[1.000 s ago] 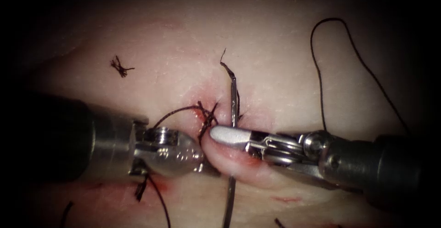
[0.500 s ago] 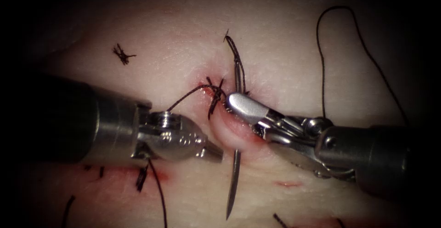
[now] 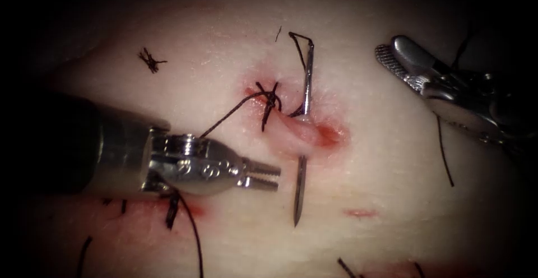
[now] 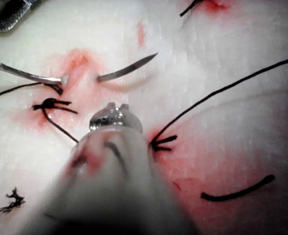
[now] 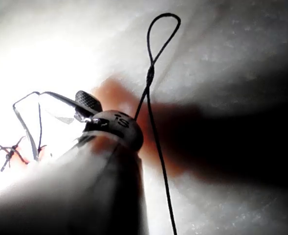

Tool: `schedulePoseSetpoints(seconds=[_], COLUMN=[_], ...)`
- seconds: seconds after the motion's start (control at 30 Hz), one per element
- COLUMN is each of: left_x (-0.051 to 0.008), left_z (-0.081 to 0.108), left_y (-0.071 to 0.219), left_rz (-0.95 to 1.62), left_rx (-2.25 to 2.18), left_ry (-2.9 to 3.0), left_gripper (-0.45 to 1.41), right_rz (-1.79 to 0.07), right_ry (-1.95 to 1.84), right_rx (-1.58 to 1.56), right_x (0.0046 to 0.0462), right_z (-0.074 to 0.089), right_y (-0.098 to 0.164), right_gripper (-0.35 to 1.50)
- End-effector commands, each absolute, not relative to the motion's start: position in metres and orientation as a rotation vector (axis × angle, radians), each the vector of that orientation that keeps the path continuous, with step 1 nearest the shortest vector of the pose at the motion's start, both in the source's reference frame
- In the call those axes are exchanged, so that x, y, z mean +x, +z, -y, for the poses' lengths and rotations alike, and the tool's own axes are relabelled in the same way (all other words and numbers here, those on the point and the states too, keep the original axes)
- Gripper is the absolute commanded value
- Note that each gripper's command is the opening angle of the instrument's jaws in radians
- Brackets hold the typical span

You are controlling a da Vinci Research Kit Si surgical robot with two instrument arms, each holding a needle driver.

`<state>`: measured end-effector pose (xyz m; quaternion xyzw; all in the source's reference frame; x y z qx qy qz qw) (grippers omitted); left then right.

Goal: Wound Closure

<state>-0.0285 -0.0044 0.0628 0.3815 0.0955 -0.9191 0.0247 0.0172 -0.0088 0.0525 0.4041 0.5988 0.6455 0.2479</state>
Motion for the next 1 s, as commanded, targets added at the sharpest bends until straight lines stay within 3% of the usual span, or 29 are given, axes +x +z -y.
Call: schedulePoseSetpoints(seconds=[0.03,0.4,0.6,0.83,1.0], left_x=[-0.0291,-0.03,-0.0304,-0.0307,-0.0314], left_z=[0.0043,0.0037,0.0036,0.0033,0.0036], left_y=[0.0631,0.0624,0.0618,0.0614,0.0613], left_rz=[-0.264,-0.011,0.06,0.08,0.095], left_rx=[1.196,1.346,1.365,1.386,1.386], left_ry=[-2.813,-2.66,-2.613,-2.61,-2.612], left_gripper=[0.15,0.22,0.44,0.49,0.3], right_rz=[-1.64,-1.638,-1.627,-1.61,-1.61], right_ry=[1.753,1.695,1.686,1.689,1.688], right_rx=[1.106,1.115,1.122,1.143,1.143], right_x=[0.0184,0.0209,0.0222,0.0229,0.0229], right_z=[0.008,0.0095,0.0104,0.0109,0.0109], right_y=[0.0528,0.0541,0.0552,0.0558,0.0558], right_gripper=[1.26,1.23,1.23,1.21,1.21])
